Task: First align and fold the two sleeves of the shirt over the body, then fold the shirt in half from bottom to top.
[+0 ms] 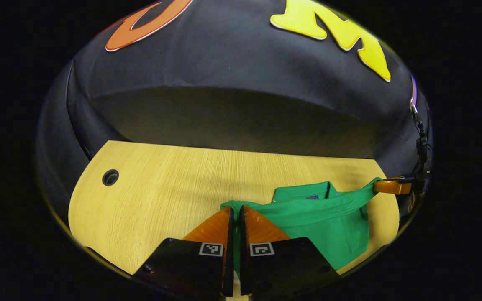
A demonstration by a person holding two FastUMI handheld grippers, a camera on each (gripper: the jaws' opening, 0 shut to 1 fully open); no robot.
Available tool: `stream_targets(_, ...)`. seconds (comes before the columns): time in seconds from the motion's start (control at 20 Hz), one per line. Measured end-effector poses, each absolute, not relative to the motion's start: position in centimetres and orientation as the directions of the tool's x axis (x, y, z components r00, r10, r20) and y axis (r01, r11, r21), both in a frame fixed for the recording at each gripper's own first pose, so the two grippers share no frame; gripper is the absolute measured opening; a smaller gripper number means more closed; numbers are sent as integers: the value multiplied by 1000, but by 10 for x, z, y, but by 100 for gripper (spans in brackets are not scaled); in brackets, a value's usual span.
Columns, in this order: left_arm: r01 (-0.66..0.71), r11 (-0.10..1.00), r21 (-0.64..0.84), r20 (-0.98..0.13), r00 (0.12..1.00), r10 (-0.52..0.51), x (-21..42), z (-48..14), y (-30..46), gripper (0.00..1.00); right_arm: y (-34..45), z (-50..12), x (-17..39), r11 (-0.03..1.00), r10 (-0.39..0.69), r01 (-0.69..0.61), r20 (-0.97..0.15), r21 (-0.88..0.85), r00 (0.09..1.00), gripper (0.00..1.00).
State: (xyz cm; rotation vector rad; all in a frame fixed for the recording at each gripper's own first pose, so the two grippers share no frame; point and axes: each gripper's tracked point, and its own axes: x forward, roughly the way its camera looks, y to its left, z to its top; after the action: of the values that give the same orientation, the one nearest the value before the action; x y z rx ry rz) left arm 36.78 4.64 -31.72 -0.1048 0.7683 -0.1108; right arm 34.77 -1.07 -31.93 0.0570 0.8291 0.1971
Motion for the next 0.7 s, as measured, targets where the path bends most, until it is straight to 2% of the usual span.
stream_targets(0.05, 59, 989, -137, -697, 703, -139, 364, -322, 48, 9, -9, -322, 347, 981, 194, -138, -729, 137, 657, 7)
stream_targets(0.1, 55, 989, -137, -707, 694, -137, 361, -324, 49, 9, -9, -324, 346, 981, 195, -125, -729, 150, 656, 9)
stream_targets(0.2, 38, 991, -125, -714, 691, -116, 357, -324, 53, 14, -11, -320, 345, 982, 188, -104, -721, 160, 667, 19)
stream_targets(0.3, 20, 993, -120, -706, 701, -99, 356, -320, 57, 27, -14, -316, 339, 983, 181, -107, -712, 148, 679, 40)
stream_targets(0.45, -3, 995, -100, -685, 726, -66, 346, -303, 63, 98, -21, -295, 331, 989, 146, -106, -655, 100, 741, 84)
stream_targets(0.5, -7, 995, -95, -673, 737, -59, 344, -295, 64, 98, -22, -287, 327, 991, 131, -100, -636, 86, 760, 99)
stream_targets(0.7, -20, 994, -109, -593, 804, -48, 333, -244, 59, 98, -23, -242, 300, 994, 106, -87, -565, 60, 818, 96)
